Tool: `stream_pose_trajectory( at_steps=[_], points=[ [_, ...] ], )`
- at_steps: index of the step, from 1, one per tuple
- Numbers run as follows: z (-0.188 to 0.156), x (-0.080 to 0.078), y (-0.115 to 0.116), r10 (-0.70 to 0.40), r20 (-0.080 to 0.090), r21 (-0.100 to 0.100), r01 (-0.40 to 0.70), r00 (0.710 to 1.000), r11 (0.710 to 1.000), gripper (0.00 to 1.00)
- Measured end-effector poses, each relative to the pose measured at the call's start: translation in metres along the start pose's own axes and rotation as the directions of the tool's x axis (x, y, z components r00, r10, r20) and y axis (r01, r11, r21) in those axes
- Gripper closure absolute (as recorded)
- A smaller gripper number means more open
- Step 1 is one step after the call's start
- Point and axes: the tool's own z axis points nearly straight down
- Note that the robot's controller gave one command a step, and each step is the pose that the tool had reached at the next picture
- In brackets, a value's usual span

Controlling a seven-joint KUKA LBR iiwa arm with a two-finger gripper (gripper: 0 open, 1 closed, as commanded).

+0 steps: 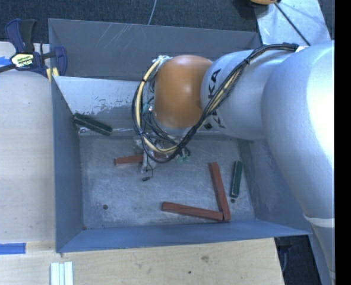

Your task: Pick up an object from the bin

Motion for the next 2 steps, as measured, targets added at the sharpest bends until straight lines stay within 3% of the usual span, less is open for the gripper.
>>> stream_pose_trajectory(
  at_steps=[1,2],
  points=[
    [-0.057,0.001,0.000,0.000,-0.003,0.000,0.000,1.000,1.000,1.00],
    [-0.079,0.000,0.000,0.000,0.000,0.000,0.000,1.000,1.000,1.00]
  ],
)
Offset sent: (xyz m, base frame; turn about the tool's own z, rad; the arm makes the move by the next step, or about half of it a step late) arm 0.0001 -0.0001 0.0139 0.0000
